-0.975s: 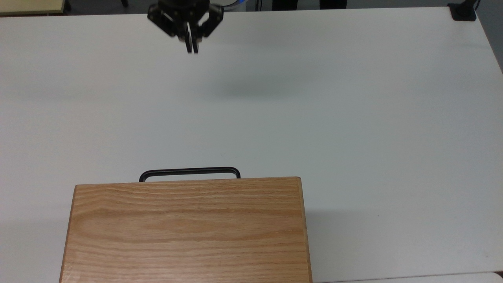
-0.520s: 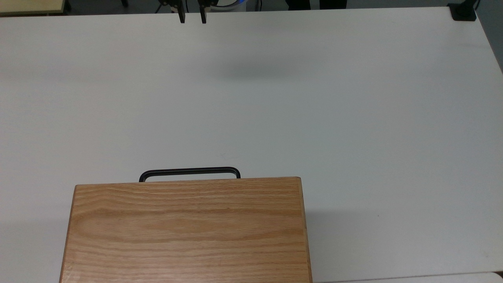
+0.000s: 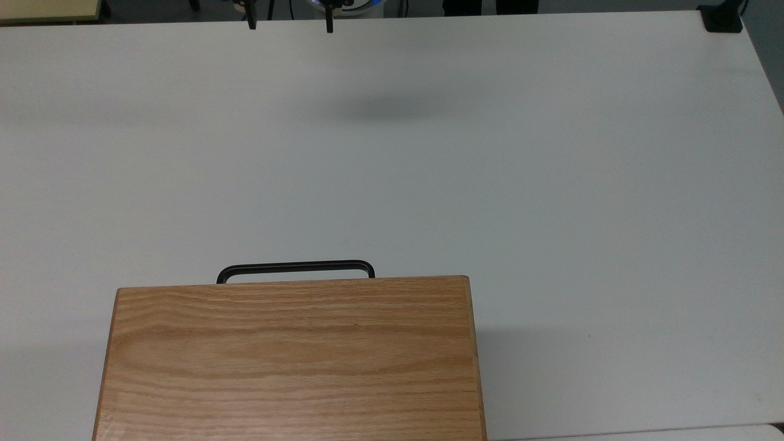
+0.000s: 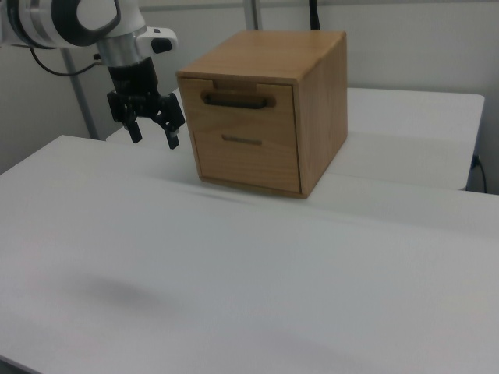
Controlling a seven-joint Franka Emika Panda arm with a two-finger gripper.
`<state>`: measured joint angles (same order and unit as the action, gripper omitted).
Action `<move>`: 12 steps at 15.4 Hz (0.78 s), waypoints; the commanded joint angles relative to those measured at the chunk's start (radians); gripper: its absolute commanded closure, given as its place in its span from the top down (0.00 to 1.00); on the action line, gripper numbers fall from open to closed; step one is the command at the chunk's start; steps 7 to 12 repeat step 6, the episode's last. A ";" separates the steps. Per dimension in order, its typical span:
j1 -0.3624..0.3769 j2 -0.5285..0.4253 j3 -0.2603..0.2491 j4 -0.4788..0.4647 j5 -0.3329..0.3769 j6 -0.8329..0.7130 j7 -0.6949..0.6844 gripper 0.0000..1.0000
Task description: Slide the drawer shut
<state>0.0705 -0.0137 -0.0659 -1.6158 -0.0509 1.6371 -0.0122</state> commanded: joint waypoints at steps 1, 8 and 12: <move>0.034 -0.015 0.001 -0.019 -0.061 -0.052 -0.003 1.00; 0.034 -0.015 0.001 -0.018 -0.049 -0.054 -0.002 1.00; 0.034 -0.015 0.001 -0.018 -0.049 -0.054 -0.002 1.00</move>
